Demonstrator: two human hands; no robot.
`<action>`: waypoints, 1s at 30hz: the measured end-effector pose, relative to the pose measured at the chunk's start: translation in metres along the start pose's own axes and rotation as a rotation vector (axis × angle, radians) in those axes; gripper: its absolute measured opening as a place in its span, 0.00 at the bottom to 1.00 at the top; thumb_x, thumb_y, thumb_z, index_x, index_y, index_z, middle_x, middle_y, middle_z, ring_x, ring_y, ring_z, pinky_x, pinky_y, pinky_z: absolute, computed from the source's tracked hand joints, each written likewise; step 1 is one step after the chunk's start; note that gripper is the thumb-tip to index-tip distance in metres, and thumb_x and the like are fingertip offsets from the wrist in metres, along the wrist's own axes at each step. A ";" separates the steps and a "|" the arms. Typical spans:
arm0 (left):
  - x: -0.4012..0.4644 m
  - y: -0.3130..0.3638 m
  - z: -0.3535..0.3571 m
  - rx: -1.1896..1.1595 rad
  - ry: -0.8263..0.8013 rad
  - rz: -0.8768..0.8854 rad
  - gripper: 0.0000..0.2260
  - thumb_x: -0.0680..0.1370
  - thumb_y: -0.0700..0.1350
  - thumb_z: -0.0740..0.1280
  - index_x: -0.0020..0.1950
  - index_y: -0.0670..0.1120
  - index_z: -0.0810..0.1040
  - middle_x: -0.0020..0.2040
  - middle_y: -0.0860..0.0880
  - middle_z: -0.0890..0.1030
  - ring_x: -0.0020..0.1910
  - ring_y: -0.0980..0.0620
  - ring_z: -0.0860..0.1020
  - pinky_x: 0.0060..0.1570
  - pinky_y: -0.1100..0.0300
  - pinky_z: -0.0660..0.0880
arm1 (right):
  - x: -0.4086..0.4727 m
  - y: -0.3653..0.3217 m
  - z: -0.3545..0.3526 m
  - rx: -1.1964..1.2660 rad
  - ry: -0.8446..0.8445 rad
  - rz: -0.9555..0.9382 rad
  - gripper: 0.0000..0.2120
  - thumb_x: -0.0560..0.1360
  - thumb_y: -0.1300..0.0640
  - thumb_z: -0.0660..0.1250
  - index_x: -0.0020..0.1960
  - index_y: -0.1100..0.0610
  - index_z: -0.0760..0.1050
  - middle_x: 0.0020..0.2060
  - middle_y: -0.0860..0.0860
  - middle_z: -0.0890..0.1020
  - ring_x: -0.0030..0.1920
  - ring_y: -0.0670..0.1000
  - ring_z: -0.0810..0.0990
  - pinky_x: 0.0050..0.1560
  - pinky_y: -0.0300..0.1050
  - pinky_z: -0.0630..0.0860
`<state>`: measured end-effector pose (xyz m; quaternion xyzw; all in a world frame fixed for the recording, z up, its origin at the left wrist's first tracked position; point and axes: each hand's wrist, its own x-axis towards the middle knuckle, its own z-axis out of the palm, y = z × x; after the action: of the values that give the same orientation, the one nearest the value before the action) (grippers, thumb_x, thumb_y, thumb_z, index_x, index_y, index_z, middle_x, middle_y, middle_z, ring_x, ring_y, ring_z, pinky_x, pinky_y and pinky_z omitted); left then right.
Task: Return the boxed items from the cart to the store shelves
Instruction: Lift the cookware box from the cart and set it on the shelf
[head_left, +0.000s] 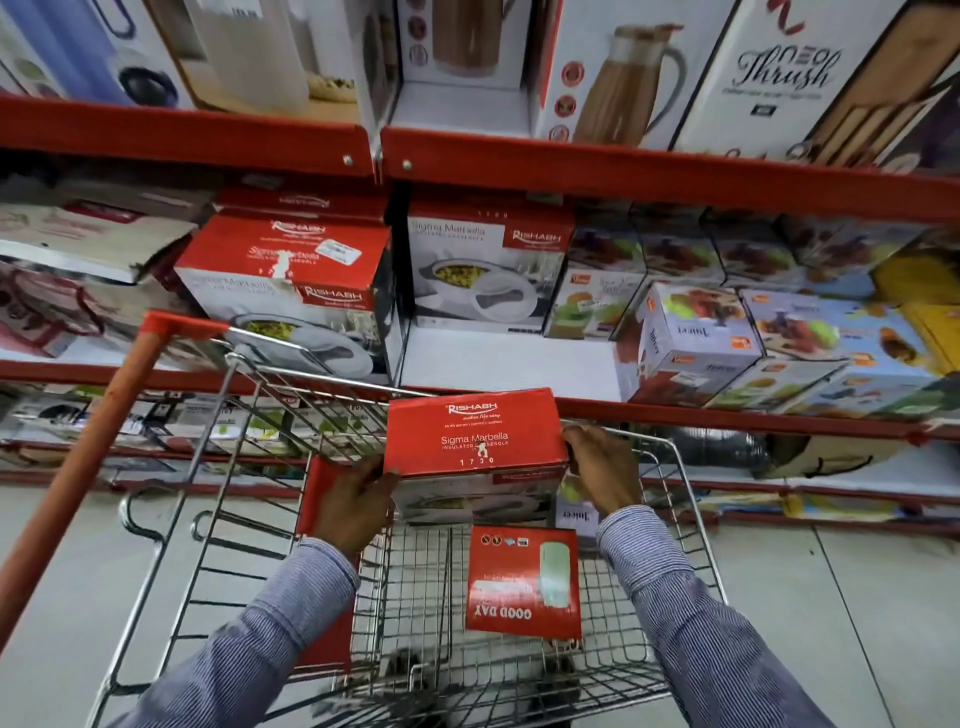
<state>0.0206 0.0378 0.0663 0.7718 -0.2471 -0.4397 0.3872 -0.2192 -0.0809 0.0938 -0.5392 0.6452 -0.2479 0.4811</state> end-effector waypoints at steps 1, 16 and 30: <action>-0.007 0.008 -0.005 -0.018 0.026 0.027 0.08 0.72 0.54 0.67 0.47 0.56 0.84 0.48 0.48 0.86 0.47 0.44 0.82 0.56 0.46 0.77 | -0.003 -0.008 -0.004 0.027 0.010 -0.013 0.14 0.76 0.49 0.62 0.45 0.56 0.82 0.40 0.51 0.86 0.42 0.50 0.83 0.41 0.40 0.74; -0.043 0.138 -0.044 0.118 0.315 0.481 0.11 0.78 0.48 0.67 0.58 0.47 0.83 0.46 0.46 0.87 0.42 0.49 0.84 0.45 0.57 0.78 | -0.004 -0.114 -0.057 0.263 0.089 -0.269 0.05 0.73 0.58 0.68 0.46 0.53 0.83 0.43 0.53 0.86 0.48 0.56 0.84 0.50 0.54 0.82; 0.008 0.160 -0.016 0.045 0.303 0.413 0.15 0.79 0.44 0.66 0.65 0.47 0.79 0.53 0.37 0.85 0.52 0.37 0.82 0.54 0.51 0.78 | 0.054 -0.106 -0.046 0.249 0.037 -0.281 0.12 0.75 0.61 0.66 0.56 0.52 0.80 0.52 0.52 0.84 0.55 0.53 0.82 0.59 0.56 0.78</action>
<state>0.0321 -0.0543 0.1984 0.7705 -0.3483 -0.2249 0.4841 -0.2087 -0.1717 0.1829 -0.5557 0.5367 -0.4005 0.4926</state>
